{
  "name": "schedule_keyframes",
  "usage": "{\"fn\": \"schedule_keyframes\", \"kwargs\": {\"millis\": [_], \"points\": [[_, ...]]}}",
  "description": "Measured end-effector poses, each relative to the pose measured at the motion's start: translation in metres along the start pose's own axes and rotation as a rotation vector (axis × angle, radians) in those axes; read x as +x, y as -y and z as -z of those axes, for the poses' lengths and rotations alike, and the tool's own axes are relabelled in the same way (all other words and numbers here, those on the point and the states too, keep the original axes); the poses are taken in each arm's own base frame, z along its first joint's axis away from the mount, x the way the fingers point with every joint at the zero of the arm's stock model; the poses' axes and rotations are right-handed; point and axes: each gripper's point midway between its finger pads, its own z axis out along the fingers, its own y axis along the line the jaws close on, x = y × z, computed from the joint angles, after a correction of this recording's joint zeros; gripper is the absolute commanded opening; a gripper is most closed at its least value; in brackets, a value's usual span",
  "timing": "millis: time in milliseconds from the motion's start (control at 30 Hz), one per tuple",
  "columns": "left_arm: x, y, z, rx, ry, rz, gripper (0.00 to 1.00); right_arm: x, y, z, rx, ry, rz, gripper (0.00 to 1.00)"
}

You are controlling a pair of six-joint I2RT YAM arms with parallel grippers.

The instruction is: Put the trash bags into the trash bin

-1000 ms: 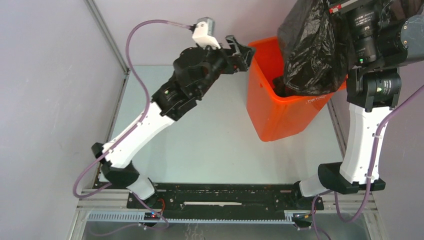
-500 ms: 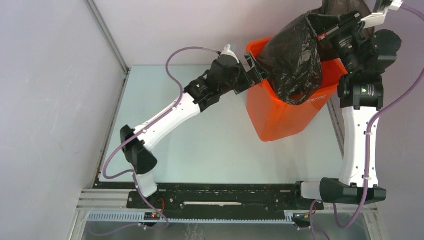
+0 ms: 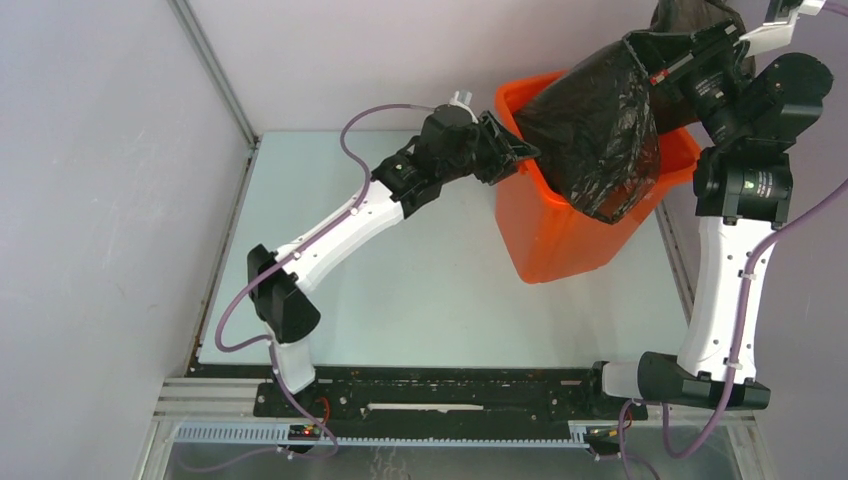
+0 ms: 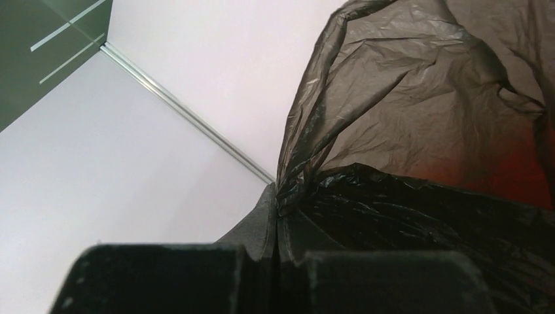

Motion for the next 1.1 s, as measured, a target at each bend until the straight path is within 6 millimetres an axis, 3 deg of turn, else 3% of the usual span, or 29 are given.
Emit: {"fn": "schedule_keyframes", "kwargs": {"millis": [133, 267, 400, 600, 767, 900, 967, 1100], "points": [[-0.005, -0.003, 0.0, 0.003, -0.015, 0.015, 0.11, 0.002, 0.0, 0.002, -0.003, -0.015, 0.0, 0.0], [-0.011, -0.006, 0.006, 0.002, -0.032, -0.01, 0.01, 0.017, -0.001, 0.001, -0.009, -0.071, -0.023, 0.0], [-0.023, -0.015, 0.021, -0.017, -0.055, -0.021, 0.0, 0.037, -0.007, 0.0, -0.026, -0.142, -0.047, 0.0], [-0.053, -0.04, 0.066, -0.098, -0.041, -0.045, 0.0, 0.077, -0.028, -0.011, -0.076, -0.287, -0.081, 0.0], [-0.054, -0.051, 0.099, -0.137, -0.056, -0.049, 0.0, 0.104, -0.051, -0.021, -0.128, -0.386, -0.087, 0.0], [-0.046, -0.051, 0.113, -0.13, -0.087, -0.057, 0.0, 0.12, -0.064, -0.018, -0.152, -0.438, -0.093, 0.0], [-0.044, -0.052, 0.12, -0.128, -0.092, -0.065, 0.08, 0.124, -0.069, -0.016, -0.164, -0.449, -0.092, 0.0], [-0.041, -0.056, 0.136, -0.125, -0.106, -0.079, 0.41, 0.128, -0.072, -0.015, -0.169, -0.456, -0.087, 0.0]]}}
